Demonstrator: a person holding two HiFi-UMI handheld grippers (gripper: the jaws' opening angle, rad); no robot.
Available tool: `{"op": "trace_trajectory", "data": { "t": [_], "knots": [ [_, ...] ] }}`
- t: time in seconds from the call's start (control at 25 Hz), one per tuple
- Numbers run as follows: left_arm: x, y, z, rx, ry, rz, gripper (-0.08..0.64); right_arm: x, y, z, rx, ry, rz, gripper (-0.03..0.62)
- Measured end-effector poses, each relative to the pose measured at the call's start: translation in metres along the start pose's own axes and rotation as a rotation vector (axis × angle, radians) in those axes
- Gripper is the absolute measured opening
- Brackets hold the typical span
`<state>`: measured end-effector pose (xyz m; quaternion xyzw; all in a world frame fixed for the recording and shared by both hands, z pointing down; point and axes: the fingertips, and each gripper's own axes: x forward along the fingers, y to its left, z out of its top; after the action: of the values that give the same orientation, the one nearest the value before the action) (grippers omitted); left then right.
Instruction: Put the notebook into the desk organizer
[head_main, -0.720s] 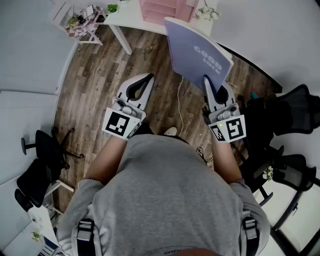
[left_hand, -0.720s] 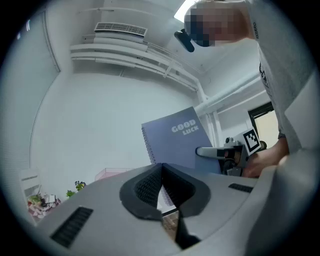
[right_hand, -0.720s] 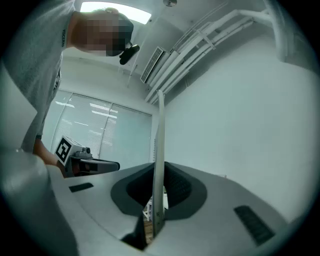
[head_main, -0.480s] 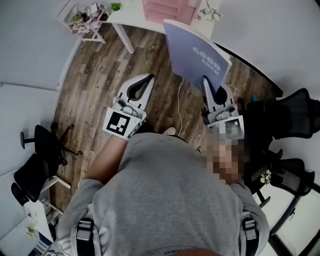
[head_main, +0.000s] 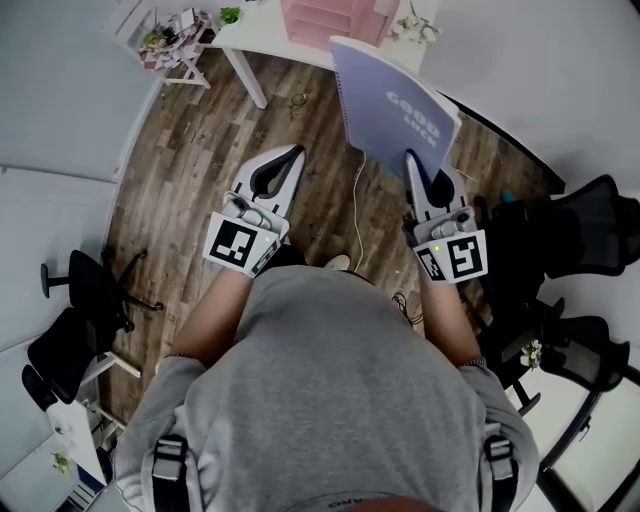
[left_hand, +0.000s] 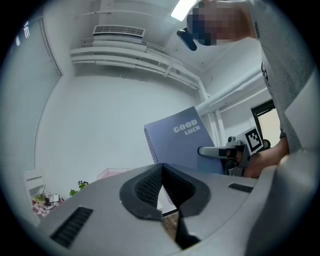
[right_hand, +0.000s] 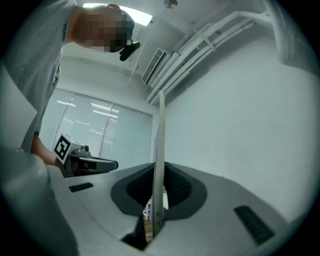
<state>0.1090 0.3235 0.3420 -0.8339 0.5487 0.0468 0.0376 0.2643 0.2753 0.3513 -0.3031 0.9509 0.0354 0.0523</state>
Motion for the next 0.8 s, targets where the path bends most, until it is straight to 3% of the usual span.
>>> {"op": "trace_trajectory", "data": {
  "t": [0.48, 0.8],
  "knots": [
    [0.015, -0.008, -0.001, 0.019, 0.007, 0.016, 0.02, -0.001, -0.015, -0.005, 0.017, 0.011, 0.0, 0.037],
    [0.024, 0.012, -0.009, 0.018, 0.007, 0.002, 0.02, 0.022, -0.017, -0.011, 0.017, 0.021, 0.001, 0.037]
  ]
}}
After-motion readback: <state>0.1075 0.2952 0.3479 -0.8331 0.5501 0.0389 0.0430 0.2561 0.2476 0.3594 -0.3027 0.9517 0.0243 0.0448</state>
